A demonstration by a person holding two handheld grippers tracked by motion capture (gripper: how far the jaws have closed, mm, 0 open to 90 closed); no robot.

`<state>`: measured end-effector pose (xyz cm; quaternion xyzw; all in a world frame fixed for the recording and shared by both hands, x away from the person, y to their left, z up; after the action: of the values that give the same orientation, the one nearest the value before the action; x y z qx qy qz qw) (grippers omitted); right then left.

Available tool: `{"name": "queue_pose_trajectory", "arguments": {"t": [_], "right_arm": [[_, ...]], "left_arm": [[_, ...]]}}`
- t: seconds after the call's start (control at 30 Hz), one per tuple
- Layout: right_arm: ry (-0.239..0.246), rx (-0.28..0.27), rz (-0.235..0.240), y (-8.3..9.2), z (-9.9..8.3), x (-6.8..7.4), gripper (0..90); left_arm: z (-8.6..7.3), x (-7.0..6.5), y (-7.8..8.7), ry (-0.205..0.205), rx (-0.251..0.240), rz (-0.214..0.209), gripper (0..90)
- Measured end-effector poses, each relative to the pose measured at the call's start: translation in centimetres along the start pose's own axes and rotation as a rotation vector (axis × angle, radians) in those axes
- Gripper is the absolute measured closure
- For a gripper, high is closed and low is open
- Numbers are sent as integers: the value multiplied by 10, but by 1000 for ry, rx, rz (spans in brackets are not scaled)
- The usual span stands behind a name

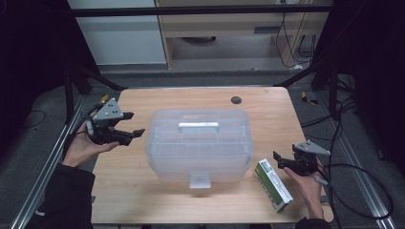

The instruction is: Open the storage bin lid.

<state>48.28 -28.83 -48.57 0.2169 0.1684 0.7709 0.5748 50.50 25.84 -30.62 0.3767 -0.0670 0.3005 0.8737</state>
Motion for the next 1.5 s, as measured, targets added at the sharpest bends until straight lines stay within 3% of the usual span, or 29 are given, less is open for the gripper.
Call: {"name": "queue_pose_trajectory", "arguments": {"t": [0.1,0.17,0.23,0.7,0.83,1.5], "right_arm": [[11,2,-3,0,0,0,178],[12,7,-1,-1,-1,0,182],[21,13,-3,-1,-1,0,187],[27,36,20,-3,-2,1,224],[30,42,21,-3,-2,2,225],[38,57,26,-4,-3,2,241]], "left_arm": [[6,-2,-3,-34,13,-16,312],[8,-4,-4,-31,7,-19,312],[14,-6,-7,-58,8,-39,314],[33,-15,-20,-138,32,-88,334],[41,-17,-23,-178,52,-107,343],[62,-27,-37,-243,71,-161,404]]}}
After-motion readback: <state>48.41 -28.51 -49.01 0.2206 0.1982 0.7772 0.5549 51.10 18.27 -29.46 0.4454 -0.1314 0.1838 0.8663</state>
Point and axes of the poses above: each handheld gripper's, and its own axes: y roughly backward along the jaws, z roughly out of its top, x roughly to its left, the point moved 2 cm from there along -y, roughly forward along the jaws, and after that the axes turned 8 degrees about -y, right-handed, at the moved point
